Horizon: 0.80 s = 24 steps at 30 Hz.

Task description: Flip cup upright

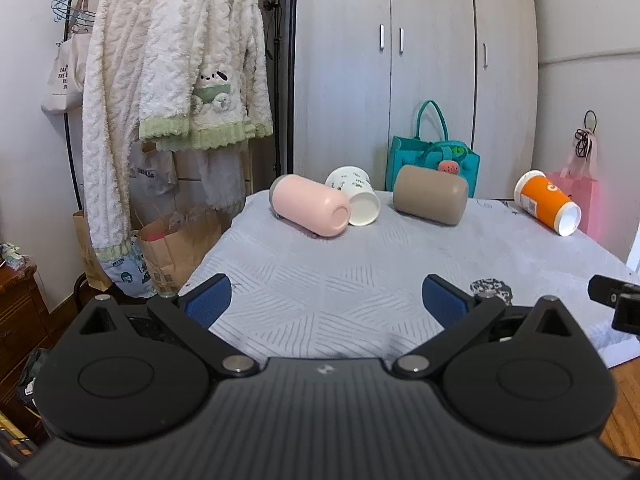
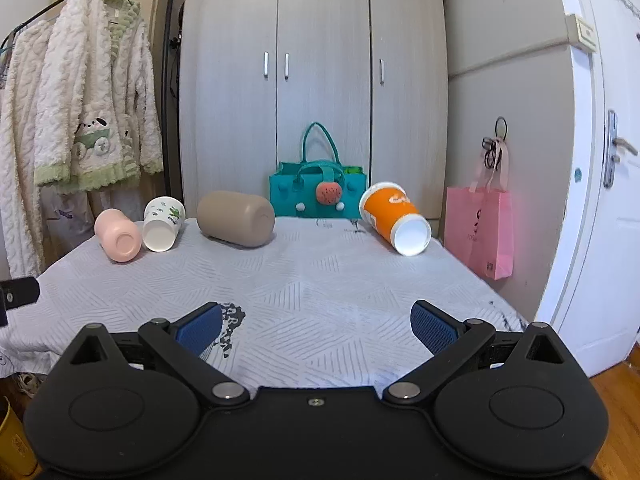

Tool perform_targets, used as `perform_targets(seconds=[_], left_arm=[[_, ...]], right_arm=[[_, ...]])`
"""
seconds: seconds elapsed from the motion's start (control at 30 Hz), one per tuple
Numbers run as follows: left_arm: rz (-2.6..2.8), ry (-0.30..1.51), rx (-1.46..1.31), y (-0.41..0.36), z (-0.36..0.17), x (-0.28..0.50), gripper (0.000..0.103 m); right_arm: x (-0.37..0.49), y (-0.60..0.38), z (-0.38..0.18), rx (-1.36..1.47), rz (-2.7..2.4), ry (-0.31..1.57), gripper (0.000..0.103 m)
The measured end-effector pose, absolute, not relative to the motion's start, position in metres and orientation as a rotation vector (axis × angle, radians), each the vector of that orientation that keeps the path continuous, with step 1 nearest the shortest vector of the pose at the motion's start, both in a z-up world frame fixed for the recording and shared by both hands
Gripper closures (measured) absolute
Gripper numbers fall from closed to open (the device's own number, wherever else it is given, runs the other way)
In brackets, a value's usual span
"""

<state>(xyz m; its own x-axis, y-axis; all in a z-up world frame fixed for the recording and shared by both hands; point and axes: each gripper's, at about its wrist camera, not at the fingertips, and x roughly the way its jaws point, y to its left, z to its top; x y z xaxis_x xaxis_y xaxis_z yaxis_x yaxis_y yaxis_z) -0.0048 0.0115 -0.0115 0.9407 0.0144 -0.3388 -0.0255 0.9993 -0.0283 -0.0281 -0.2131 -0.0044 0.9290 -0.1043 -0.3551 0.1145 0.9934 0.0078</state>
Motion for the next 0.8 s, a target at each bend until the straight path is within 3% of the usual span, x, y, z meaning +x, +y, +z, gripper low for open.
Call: perform_targets(seconds=[0.8], left_arm=[[0.018,0.389,-0.041,0.0125,-0.0096,0.0014,0.0]], right_arm=[[-0.0223,-0.2087,-0.0101,0.025,-0.093,0.388,0.001]])
